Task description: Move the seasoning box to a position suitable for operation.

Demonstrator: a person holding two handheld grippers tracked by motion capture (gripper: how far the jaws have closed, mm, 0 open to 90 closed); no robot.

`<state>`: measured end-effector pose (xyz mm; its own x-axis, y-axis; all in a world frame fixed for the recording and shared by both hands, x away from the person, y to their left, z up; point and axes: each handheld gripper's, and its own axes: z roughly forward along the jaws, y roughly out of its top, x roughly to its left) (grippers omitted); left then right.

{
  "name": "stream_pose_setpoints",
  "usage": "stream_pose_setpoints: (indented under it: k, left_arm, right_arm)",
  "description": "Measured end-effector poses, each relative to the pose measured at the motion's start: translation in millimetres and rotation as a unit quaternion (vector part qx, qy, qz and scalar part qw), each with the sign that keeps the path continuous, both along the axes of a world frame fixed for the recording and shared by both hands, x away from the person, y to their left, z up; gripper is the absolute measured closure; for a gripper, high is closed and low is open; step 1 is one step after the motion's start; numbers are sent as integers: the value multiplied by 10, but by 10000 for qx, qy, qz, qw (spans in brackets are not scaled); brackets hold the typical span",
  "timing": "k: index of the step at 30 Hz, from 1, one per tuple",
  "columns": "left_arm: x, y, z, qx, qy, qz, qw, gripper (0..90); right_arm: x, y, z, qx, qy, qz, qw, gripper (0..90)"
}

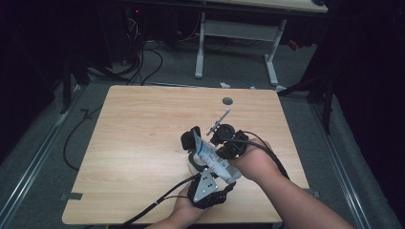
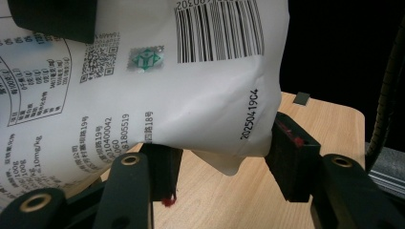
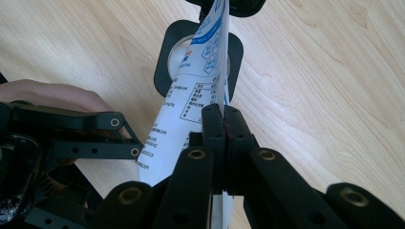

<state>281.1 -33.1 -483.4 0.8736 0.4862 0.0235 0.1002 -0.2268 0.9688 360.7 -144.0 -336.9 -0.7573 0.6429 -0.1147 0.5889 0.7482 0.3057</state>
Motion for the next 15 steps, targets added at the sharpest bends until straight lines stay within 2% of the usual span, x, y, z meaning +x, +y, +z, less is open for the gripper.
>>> stream_pose_setpoints:
  k: [15]
  left_arm:
    - [12,-5,-46,5,-2,-27,10000,499]
  right_arm:
    - [-4,35,1,-42,0,35,10000,900]
